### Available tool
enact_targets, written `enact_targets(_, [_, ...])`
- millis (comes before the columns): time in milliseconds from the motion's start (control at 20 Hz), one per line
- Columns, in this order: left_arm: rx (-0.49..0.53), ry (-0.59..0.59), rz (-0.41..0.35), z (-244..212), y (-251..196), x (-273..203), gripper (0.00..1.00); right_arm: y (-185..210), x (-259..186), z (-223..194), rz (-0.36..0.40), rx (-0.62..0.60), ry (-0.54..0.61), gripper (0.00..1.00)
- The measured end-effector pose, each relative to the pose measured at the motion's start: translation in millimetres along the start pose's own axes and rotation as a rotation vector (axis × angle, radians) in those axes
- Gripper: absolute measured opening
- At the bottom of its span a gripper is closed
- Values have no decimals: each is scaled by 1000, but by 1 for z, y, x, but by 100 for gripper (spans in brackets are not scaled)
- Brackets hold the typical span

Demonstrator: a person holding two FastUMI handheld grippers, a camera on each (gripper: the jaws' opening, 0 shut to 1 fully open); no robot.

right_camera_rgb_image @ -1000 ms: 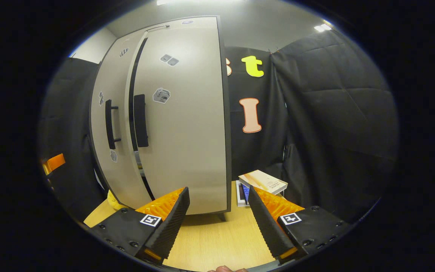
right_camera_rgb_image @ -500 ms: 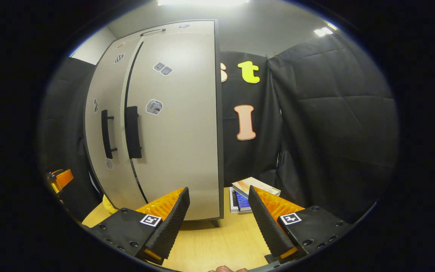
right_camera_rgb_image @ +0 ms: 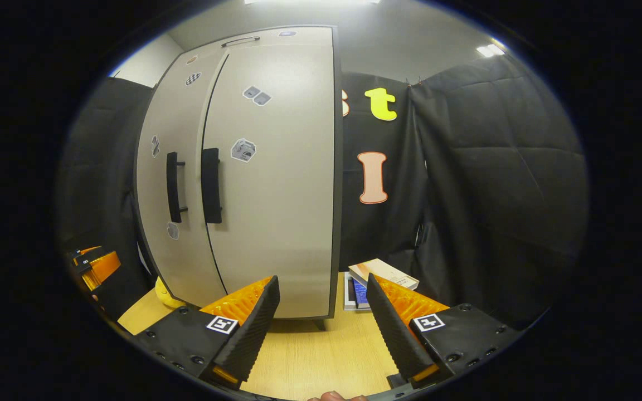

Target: Grab one shoe with the right hand and put it into the shoe cabinet, grab the other shoe with the left hand and put it into the shoe cabinet; then close the right door with the right hand and the left door with the left hand.

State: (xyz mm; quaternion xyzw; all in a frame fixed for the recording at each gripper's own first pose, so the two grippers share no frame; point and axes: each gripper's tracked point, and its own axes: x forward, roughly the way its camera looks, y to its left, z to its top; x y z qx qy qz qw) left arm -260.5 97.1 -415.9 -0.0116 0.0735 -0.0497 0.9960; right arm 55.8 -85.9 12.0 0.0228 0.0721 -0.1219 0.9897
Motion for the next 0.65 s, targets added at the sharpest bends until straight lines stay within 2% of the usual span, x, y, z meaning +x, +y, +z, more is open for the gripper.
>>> enact_targets(150, [39,1,21,10,-4,-5,94,-1,10,-5,40,16,-6,98])
enact_targets(300, [35,1,76,18,-13,-11,94,-11,25,-11,85,9,-3,98])
enact_targets(550, [-52,22,165,23,-44,-10,94,-39,43,-5,179,15,-27,98])
enact_targets(600, [-71,18,179,25,-51,-10,94,-49,47,-6,186,14,-31,92])
enact_targets(650, [-83,22,191,26,-57,-9,94,-58,52,-10,193,13,-22,92])
